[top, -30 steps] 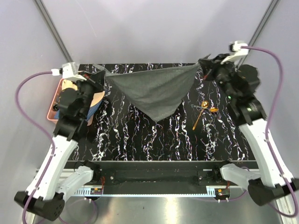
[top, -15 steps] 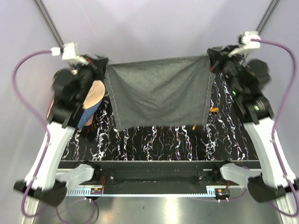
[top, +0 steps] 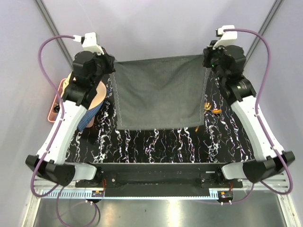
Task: Fold the napkin, place the utensils inside, and roll it up
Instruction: Flatten the napkin out
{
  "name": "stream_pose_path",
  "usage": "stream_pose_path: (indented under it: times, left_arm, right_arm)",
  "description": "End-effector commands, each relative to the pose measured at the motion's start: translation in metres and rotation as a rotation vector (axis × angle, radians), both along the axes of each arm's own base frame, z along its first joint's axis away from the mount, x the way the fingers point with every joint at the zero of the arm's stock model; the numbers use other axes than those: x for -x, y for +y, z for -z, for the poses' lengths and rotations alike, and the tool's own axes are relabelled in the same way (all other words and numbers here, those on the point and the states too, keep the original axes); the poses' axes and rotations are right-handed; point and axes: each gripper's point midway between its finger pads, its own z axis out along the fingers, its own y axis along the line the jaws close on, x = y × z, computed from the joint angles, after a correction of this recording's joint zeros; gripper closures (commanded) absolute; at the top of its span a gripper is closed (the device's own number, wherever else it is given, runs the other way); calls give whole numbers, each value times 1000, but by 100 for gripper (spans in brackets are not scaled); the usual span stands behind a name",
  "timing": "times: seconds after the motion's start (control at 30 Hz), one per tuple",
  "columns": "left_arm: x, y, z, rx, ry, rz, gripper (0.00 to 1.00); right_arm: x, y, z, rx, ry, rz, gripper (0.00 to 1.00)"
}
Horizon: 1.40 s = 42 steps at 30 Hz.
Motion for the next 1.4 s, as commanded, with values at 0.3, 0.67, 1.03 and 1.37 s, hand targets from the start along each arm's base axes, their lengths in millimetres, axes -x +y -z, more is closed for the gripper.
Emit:
stream_pose_path:
  times: [0.3, 0.67, 1.03, 1.37]
  left_arm:
    - [131, 39, -137, 54, -341, 29, 100]
    - [150, 35, -132, 46, -269, 80, 100]
    - [-77, 51, 21, -22, 203, 24, 100]
    - [-211, 57, 161, -15, 396, 21, 13]
  right_arm:
    - [140, -13, -124, 17, -391, -196, 100]
    - [142, -13, -118, -79, -331, -193, 100]
    - [-74, 14, 30, 38, 10, -48, 100]
    - [-253, 41, 227, 25, 342, -182, 19]
